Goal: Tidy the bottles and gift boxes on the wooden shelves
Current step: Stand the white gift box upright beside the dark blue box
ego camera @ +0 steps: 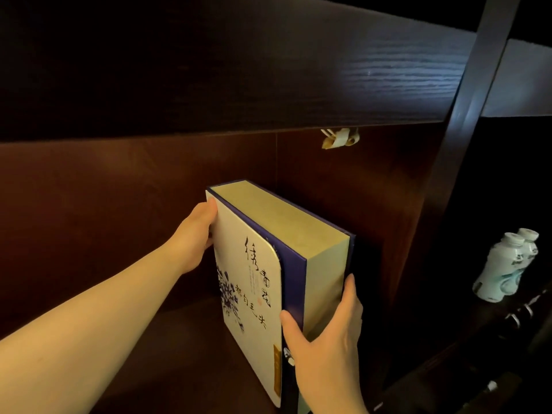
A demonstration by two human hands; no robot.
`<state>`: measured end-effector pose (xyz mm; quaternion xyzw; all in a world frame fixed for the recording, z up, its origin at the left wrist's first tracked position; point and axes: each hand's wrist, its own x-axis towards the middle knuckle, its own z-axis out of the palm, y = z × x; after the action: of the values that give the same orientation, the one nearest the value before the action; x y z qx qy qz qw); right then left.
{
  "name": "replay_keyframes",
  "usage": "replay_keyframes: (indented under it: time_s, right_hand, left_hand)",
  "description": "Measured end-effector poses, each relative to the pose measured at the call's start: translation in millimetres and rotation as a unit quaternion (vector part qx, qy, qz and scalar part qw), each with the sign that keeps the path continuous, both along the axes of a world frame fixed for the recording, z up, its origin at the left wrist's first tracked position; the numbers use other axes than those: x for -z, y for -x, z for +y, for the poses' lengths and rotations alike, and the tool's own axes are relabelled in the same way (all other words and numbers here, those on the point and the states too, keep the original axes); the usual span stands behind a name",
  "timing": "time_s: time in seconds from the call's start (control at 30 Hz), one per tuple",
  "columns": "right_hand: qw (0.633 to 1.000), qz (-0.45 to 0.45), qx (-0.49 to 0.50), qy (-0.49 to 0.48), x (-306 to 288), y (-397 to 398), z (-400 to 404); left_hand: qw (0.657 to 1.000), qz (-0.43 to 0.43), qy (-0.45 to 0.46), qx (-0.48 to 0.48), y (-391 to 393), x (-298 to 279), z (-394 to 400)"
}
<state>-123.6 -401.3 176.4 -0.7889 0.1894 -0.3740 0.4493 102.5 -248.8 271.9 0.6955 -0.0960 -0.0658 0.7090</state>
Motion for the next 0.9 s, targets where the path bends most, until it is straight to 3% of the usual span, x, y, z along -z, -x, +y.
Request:
replay_keyframes:
  time_s: [0.37, 0.9]
  right_hand:
    - [0.98, -0.027, -0.163, -0.108, -13.2, -0.5, -8.3]
    - [0.918, -0.026, -0.352, -0.18, -24.2, 9.7, 0.2]
  left_hand:
    - [0.992, -0.057, -0.089, -0.075, 31.1, -23.6, 67.1]
    - [0.965, -0.13, -0.201, -0.109, 162.8, -19.3, 177.5]
